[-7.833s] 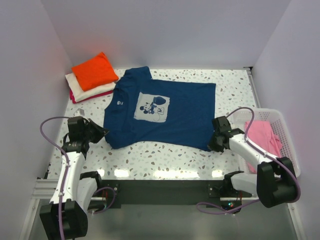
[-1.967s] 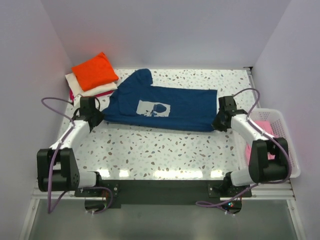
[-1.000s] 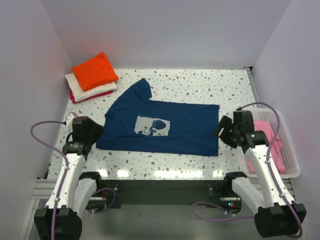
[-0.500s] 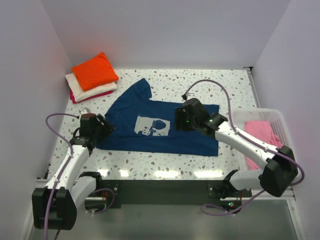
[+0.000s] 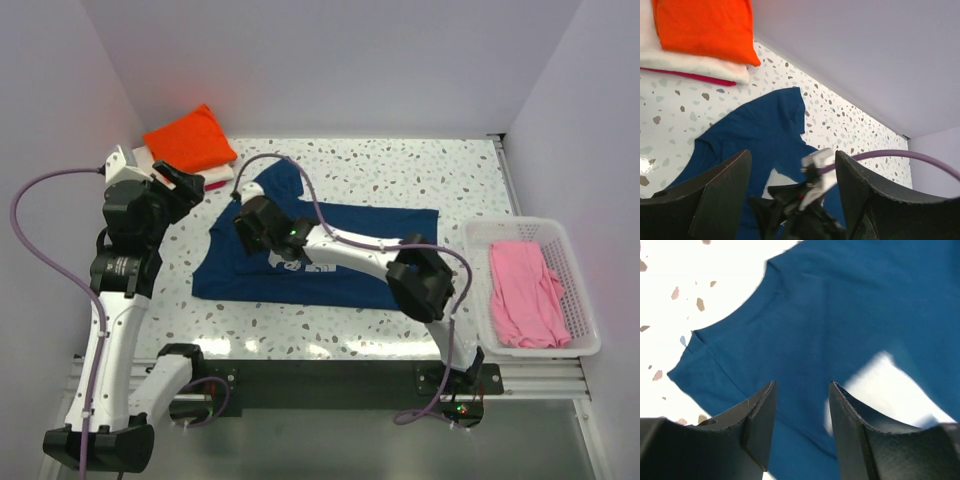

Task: Fold and stack the t-shirts
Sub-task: Fold the tshirt

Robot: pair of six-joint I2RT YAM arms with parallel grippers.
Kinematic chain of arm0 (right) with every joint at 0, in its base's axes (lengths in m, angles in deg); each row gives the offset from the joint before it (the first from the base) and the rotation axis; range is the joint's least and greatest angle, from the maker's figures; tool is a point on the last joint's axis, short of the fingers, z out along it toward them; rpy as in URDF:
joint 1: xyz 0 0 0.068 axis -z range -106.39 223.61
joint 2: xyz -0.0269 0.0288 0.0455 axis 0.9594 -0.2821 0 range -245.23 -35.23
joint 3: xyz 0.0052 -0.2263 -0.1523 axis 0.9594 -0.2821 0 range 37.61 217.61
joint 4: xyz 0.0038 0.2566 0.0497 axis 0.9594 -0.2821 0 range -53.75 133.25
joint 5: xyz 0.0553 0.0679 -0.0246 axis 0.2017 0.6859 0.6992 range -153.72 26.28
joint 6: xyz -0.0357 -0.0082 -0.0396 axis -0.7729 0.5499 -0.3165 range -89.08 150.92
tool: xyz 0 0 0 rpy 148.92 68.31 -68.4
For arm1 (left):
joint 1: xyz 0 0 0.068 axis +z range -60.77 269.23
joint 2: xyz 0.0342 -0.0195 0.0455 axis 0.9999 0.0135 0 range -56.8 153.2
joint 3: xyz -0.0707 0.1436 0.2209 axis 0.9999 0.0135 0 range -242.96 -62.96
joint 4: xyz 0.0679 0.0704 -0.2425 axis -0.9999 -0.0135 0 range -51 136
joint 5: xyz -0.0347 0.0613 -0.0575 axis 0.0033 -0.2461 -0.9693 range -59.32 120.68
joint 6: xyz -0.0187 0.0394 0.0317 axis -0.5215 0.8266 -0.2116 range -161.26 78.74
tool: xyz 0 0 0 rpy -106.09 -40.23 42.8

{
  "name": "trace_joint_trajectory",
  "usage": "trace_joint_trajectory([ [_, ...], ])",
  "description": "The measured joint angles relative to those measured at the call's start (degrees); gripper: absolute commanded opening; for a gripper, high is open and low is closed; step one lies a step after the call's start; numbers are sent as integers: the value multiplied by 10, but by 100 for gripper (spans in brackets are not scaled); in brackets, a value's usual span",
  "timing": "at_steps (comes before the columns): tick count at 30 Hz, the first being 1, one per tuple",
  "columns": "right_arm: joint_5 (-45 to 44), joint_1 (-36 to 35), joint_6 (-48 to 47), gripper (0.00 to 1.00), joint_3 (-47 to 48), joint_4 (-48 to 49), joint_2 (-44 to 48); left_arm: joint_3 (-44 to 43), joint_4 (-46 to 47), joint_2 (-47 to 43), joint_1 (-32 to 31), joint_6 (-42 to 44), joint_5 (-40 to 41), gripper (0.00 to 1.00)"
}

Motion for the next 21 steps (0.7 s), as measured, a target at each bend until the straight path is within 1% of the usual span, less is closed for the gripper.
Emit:
trace_joint_trajectory([
  [4,-7,-27,-25,49,99,-11,-96,-29,-21,-3,0,8,0,73],
  [7,-14,-41,-39,49,133,-20,-134,-39,-32,-4,0,9,0,73],
  [15,-21,-56,-57,49,148,-40,-171,-41,-46,-10,0,17,0,74],
  [21,-21,-56,-64,48,152,-52,-182,-41,-46,-7,0,18,-8,74],
])
